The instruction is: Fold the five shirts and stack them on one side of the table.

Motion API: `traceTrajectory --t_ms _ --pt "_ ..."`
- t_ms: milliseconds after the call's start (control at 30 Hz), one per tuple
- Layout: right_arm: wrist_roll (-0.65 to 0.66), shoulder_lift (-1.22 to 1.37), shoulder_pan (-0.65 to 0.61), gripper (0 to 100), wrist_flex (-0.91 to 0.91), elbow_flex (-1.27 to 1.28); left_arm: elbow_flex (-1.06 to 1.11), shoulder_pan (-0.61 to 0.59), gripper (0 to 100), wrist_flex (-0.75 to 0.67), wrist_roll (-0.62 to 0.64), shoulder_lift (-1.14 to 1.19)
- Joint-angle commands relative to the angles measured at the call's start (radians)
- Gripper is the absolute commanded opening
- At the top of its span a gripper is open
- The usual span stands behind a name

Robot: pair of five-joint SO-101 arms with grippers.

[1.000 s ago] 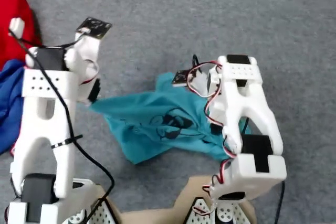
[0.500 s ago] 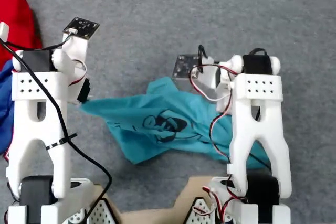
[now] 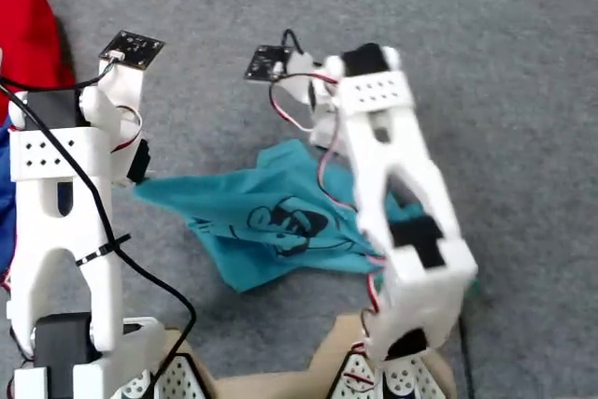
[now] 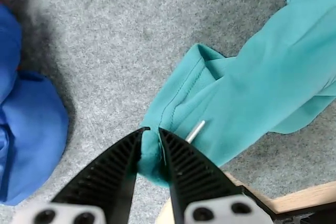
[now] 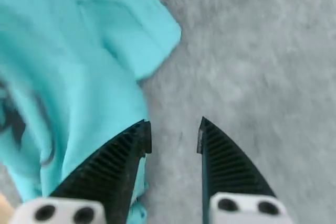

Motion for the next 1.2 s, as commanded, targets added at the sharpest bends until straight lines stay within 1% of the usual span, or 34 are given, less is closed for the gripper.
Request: traceTrajectory --t_ms 0,167,367,467,667,833,900,1000,1033,1067,1167 --pt "-0.043 0.153 -0.038 16.1 0.066 -0.211 0.002 -0.011 2 0.011 -0.005 -0.038" --pt "-0.074 0.326 -0.042 16.3 0.166 -0.409 0.002 -0.011 2 0.011 -0.005 -0.035" --pt "-0.097 0.438 -0.051 16.3 0.256 -0.567 0.002 -0.011 2 0.011 -0.005 -0.031" --pt "-0.109 0.466 -0.074 16.3 0.279 -0.591 0.0 -0.011 2 0.011 -0.005 -0.031" --pt "-0.183 0.553 -0.127 16.3 0.272 -0.595 -0.003 -0.028 2 0.009 -0.005 -0.031" --pt "-0.186 0.631 -0.124 15.9 0.242 -0.596 -0.003 -0.057 2 0.009 -0.005 -0.03" --pt "-0.186 0.647 -0.113 13.2 0.238 -0.596 0.002 -0.066 2 0.009 -0.005 -0.03" --pt "-0.19 0.647 -0.102 1.6 0.241 -0.616 0.002 -0.069 2 0.009 -0.005 -0.03" --pt "-0.206 0.645 -0.097 0.2 0.242 -0.63 0.002 -0.069 2 0.009 -0.005 -0.03" --pt "-0.222 0.644 -0.085 1.7 0.245 -0.648 0.002 -0.069 2 0.009 -0.005 -0.03" --pt "-0.269 0.642 -0.05 0.5 0.269 -0.737 0.002 -0.069 2 0.009 -0.006 -0.03"
